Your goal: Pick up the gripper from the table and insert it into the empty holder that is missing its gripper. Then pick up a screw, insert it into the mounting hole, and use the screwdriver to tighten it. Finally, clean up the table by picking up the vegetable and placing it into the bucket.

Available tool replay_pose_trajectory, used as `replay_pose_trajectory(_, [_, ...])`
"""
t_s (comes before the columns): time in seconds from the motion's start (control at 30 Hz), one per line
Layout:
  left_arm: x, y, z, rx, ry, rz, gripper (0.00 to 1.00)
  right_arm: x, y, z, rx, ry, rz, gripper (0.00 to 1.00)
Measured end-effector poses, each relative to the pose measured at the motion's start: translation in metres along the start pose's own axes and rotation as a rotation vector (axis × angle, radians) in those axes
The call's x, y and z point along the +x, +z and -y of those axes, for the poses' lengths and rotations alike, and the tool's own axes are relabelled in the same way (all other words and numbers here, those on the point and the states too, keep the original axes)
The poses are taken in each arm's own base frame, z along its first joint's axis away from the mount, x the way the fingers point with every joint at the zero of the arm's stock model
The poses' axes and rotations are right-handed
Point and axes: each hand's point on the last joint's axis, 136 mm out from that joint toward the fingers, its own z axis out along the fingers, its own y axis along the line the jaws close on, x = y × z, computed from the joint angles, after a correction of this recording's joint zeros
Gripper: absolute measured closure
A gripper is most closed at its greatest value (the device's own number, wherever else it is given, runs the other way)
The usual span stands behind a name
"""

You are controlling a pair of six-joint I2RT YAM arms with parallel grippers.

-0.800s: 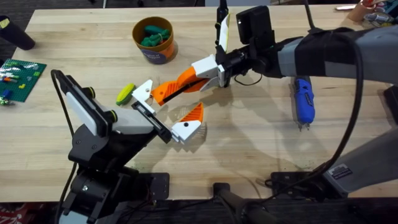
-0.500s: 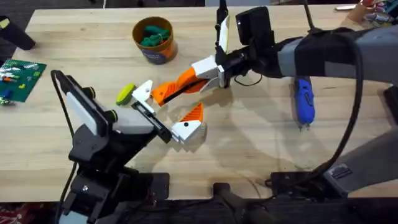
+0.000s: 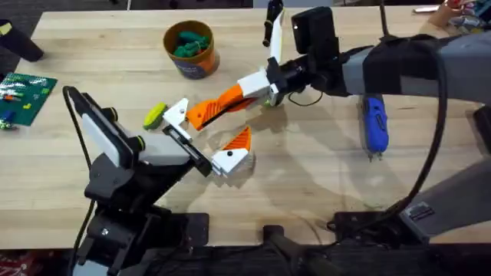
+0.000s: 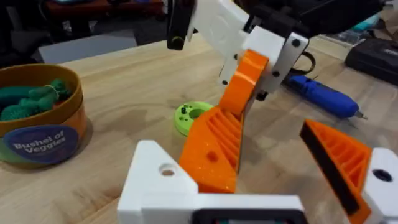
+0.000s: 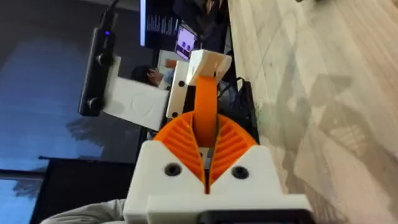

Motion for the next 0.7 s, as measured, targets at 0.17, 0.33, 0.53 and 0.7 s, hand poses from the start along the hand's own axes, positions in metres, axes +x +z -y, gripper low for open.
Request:
replay_pose_trajectory(0.17, [0.0,0.0,0.001,0.005,0.0,0.0,0.011,-0.002,0.0,0.0,0.003,-0.03,0.007,0.979])
replay_pose_trajectory(0.33, [0.0,0.0,0.001,0.008,-0.001,-0.001,0.011,-0.004,0.002,0.002,0.018,0.021,0.017,0.978])
replay_pose_trajectory(0.53, [0.0,0.0,-0.005,-0.023,-0.008,0.0,0.011,-0.004,0.009,0.005,0.032,0.093,0.018,0.979])
replay_pose_trajectory(0.7, [0.001,0.0,-0.002,-0.005,-0.023,-0.004,0.011,0.0,0.017,0.014,0.032,0.15,0.001,0.979])
